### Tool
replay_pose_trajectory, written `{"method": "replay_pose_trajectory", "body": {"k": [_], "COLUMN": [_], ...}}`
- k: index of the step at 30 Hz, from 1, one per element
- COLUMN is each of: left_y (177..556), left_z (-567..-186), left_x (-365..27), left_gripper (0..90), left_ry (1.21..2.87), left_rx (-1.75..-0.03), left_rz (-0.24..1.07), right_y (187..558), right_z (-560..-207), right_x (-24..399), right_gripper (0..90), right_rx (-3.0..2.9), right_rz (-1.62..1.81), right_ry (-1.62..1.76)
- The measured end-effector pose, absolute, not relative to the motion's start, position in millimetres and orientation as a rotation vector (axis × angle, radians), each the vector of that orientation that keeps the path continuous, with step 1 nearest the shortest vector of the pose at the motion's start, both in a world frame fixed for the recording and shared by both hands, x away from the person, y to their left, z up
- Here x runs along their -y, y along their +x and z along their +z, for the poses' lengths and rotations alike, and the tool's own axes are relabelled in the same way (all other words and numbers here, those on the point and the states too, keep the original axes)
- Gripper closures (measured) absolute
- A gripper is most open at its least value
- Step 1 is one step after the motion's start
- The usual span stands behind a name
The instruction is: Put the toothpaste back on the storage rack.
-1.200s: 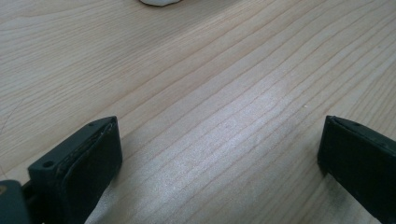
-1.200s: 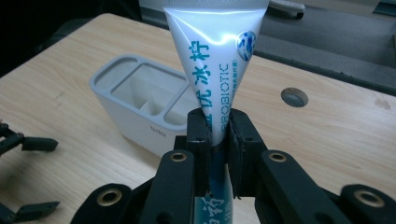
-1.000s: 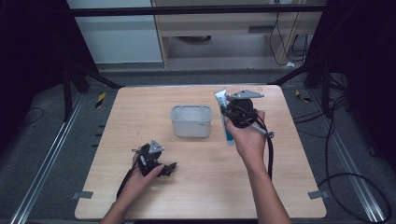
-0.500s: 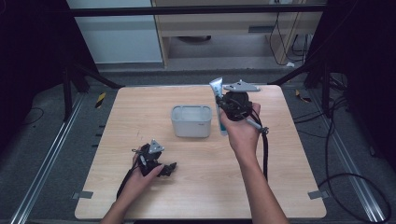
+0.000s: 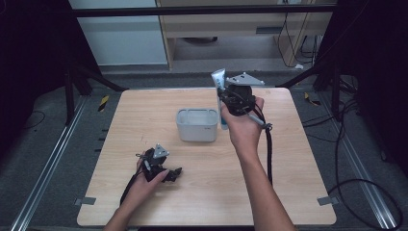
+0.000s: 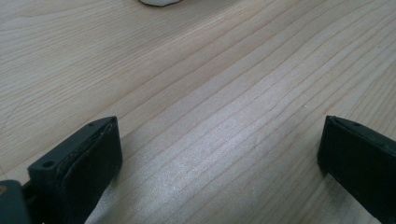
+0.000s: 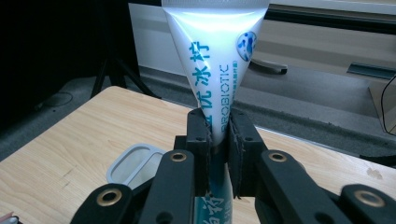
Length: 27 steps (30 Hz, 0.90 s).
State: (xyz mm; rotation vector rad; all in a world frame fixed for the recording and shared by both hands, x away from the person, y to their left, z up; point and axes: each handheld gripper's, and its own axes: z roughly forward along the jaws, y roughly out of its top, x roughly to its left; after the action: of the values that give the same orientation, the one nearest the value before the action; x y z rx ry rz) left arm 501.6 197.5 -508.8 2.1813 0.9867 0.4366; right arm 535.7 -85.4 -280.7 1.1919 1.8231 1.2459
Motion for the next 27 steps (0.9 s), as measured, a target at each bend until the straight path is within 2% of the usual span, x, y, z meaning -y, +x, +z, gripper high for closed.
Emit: {"method": "replay_pose_trajectory", "body": {"k": [27], "left_y": [501.7], "left_z": [-508.7], "left_x": [-197.8], "left_gripper": [0.0], "left_ry": [2.184], "left_rx": [-0.983], "left_rz": [0.437], "right_y": [550.5], "right_z": [-267.4], "right_x": [61.0], "right_gripper": [80.2], "right_rx": [-1.744], "right_rz": [1.319], "right_ry": [1.165]}}
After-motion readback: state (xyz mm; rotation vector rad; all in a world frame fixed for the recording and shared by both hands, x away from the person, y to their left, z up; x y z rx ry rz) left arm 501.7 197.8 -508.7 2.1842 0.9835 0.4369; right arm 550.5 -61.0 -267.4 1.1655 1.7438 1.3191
